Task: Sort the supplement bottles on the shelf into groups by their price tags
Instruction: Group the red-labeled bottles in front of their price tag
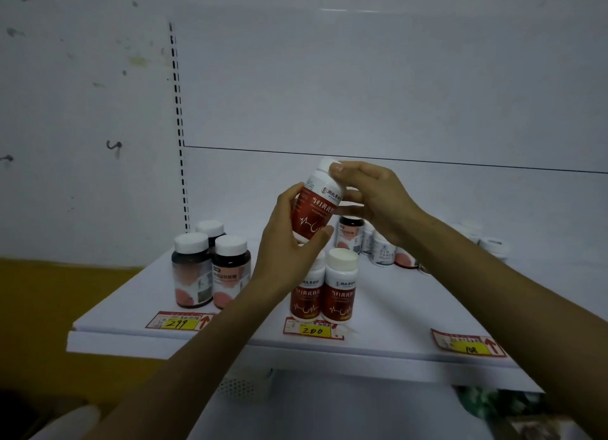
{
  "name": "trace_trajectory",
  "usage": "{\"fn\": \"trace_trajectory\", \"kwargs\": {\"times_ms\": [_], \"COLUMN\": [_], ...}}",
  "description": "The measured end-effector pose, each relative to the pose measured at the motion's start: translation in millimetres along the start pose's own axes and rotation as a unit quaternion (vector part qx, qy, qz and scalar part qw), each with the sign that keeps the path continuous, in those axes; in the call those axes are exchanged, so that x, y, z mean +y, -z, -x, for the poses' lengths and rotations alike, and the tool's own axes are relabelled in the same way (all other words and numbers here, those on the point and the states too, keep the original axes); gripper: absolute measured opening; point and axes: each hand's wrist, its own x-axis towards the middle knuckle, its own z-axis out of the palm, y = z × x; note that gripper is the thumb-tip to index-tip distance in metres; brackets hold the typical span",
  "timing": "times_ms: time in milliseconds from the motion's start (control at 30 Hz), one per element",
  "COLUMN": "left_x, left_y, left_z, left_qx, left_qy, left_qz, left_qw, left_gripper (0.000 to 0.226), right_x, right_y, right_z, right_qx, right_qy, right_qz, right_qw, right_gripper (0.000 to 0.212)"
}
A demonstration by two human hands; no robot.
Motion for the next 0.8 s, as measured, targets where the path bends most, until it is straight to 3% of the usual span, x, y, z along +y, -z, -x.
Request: {"fn": "trace_trajectory", "kwargs": {"times_ms": [200, 433, 633, 800], "left_x": [-13, -54, -81, -91], "left_y": [-2, -11, -14, -12], "left_z": [21, 41, 42, 44], "left_qx": [-0.010, -0.027, -0.080, -0.097], "left_qy": [0.042, 0.112, 0.184, 0.176], "left_qz": [-0.041, -0.078, -0.057, -0.065], "left_qw": [0.998, 0.990, 0.978, 0.978], "left_gripper": [0.088, 0.093, 0.087, 0.056], "right_x": [5, 35, 61, 79], "right_y": [5, 10, 3, -4], "right_z": [-17, -47, -52, -55], "right_qx": [0.056, 0.083, -0.042, -0.104], "right_qy": [-0.004, -0.038, -0.132, -0.168], "right_qz": [0.011, 0.051, 0.161, 0.206], "right_qw": [0.998, 0.995, 0.977, 0.958], "right_gripper": [0.031, 0.038, 0.030, 0.022]}}
